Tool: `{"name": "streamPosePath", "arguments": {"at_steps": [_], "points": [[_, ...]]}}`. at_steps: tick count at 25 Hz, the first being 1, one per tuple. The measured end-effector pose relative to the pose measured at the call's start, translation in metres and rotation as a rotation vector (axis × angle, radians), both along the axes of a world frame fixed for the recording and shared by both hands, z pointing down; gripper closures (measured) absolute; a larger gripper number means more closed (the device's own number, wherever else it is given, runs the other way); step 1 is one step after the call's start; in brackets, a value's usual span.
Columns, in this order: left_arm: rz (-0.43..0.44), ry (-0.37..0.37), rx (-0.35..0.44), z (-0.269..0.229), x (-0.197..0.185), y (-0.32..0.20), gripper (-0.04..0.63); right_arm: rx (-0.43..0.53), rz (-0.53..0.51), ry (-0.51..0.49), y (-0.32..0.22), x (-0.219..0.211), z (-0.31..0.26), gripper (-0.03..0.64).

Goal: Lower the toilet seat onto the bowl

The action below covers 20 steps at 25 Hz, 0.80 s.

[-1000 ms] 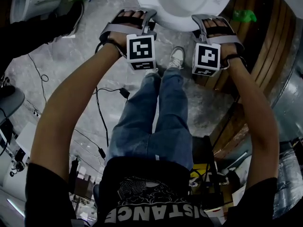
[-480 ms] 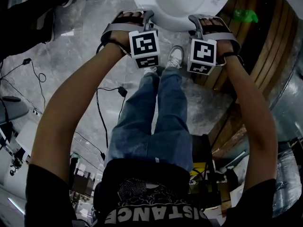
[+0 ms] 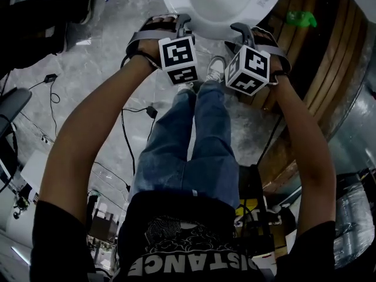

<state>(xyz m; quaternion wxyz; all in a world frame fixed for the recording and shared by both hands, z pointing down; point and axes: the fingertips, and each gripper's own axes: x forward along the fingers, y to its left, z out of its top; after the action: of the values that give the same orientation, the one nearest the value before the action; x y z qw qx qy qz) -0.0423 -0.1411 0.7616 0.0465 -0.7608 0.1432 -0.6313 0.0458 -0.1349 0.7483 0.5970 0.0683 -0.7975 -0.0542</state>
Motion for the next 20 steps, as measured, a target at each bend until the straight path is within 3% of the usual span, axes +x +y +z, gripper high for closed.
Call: {"name": "streamPosePath", "arguments": {"at_steps": [4,12,20], "points": [[-0.068,0.085,-0.002,-0.032,0.013,0.001,0.428,-0.005,0.079,-0.084,0.004,-0.013,-0.03,0.482],[-0.203,0.244,-0.001,-0.105,0.033,0.007,0.453,-0.014,0.378,-0.232,0.003,-0.012,-0.1,0.528],[-0.343,0.426,0.041,-0.188,0.047,0.014,0.5,0.002,0.584,-0.39,0.005,-0.015,-0.185,0.557]]}}
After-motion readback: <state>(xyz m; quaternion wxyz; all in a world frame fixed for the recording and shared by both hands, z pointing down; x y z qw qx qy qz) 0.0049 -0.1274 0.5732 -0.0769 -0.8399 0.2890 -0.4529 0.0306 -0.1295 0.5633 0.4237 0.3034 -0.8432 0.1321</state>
